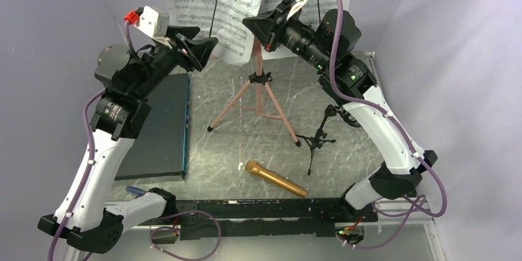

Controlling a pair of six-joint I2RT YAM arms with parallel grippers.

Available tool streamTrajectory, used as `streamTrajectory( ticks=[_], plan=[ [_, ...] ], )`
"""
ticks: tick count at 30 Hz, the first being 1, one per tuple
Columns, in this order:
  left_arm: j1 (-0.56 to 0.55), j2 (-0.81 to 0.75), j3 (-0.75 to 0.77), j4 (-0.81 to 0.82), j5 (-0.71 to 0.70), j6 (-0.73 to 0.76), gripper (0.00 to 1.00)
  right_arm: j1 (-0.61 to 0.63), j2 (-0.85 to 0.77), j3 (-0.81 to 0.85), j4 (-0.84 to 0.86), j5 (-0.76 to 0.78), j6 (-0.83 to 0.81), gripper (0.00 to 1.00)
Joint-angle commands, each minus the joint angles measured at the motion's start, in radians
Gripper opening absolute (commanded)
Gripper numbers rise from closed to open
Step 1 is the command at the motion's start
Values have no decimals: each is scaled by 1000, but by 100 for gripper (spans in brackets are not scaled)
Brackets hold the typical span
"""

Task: Set up the instrument practice props

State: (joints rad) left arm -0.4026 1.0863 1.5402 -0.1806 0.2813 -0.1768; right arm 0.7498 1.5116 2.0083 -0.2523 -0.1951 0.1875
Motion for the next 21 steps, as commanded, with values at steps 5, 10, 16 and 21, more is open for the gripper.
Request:
streamTrajectory(
  ticks=[5, 10, 16, 21],
  plan=[
    [-4, -42, -18, -4, -37, 20, 65, 4, 17, 89, 8, 54, -47, 0],
    [-4, -44, -28, -23, -44, 28, 65, 4, 27, 144, -27, 62, -89, 0],
    [-4, -45, -32, -47, -56, 40, 66, 3, 45, 217, -106, 68, -128, 0],
    [-4, -44, -28, -64, -66, 47, 67, 3, 100, 310, -203, 53, -151, 0]
  ],
)
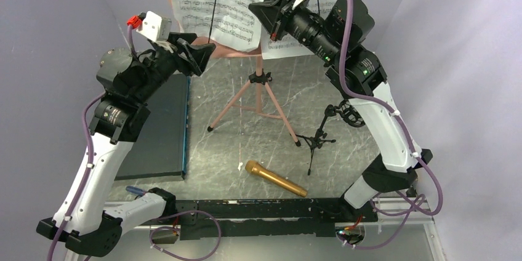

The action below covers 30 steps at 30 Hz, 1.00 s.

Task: Set up the instrument practice props

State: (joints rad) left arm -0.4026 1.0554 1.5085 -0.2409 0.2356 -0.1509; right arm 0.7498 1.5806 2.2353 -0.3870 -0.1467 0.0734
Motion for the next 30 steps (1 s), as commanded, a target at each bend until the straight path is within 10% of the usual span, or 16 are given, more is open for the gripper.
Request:
streamTrajectory(
  ticks=[1, 30],
  plan=[
    [-4, -11, 8, -12, -24, 23, 67, 3, 39, 94, -82, -1, -38, 0],
    [-4, -26, 21, -63, -68, 31, 69, 3, 12, 60, -67, 6, -38, 0]
  ],
)
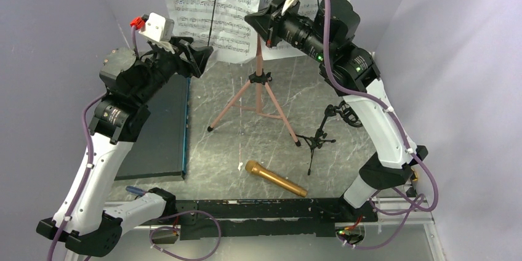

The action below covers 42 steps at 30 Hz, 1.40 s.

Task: Set up the instrument practice props

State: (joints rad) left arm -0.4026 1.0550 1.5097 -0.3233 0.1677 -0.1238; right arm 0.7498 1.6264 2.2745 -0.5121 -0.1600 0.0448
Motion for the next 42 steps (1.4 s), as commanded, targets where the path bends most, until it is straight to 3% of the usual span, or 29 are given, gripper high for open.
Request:
streamTrajectory(
  ticks=[1, 7, 14, 20, 25, 29, 35, 42],
  plan=[
    [-4, -26, 16, 19, 0, 4, 69, 4, -29, 29, 53, 19, -16, 0],
    [-4, -26, 8, 16, 4, 1, 69, 2, 13, 106, 2, 38, -37, 0],
    [-5, -27, -5, 18, 10, -5, 69, 2, 2, 85, 23, 48, -63, 0],
    [-4, -28, -9, 14, 12, -5, 69, 3, -1, 80, 20, 50, -64, 12],
    [-4, -38, -23, 12, 12, -8, 69, 3, -61, -3, 68, 44, -49, 18],
    [-4, -44, -29, 0, 15, -10, 72, 3, -116, -72, 101, 37, -46, 31],
    [-5, -71, -57, -36, 37, -13, 78, 2, -212, -201, 144, 37, -18, 42],
    [-4, -144, -108, -180, 0, -12, 84, 3, -393, -478, 241, 26, 21, 49]
  ],
)
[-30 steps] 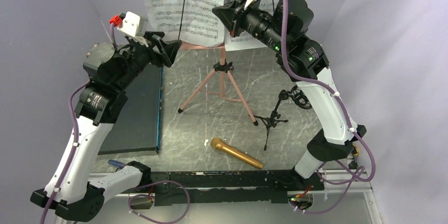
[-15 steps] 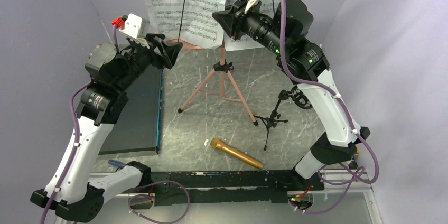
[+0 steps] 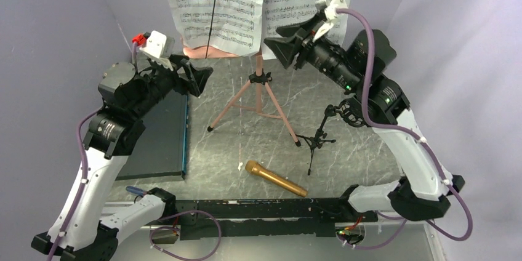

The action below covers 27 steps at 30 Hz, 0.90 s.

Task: Set up the instrument practice props

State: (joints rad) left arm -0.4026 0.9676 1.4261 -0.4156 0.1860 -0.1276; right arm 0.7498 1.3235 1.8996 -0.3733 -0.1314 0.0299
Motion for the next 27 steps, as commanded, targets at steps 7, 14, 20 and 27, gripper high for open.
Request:
streamTrajectory(
  ticks=[7, 14, 20, 27],
  plan=[
    [-4, -188, -154, -222, -43, -58, 91, 2, -220, -341, 117, -38, 90, 53],
    [-4, -317, -370, -263, -25, -176, 93, 3, -343, -586, 101, -27, 168, 53],
    [-4, -380, -591, -159, 60, -291, 93, 3, -365, -711, 45, 6, 215, 53],
    [-5, -303, -729, 81, 217, -367, 93, -3, -354, -743, -36, 210, 214, 54]
  ],
)
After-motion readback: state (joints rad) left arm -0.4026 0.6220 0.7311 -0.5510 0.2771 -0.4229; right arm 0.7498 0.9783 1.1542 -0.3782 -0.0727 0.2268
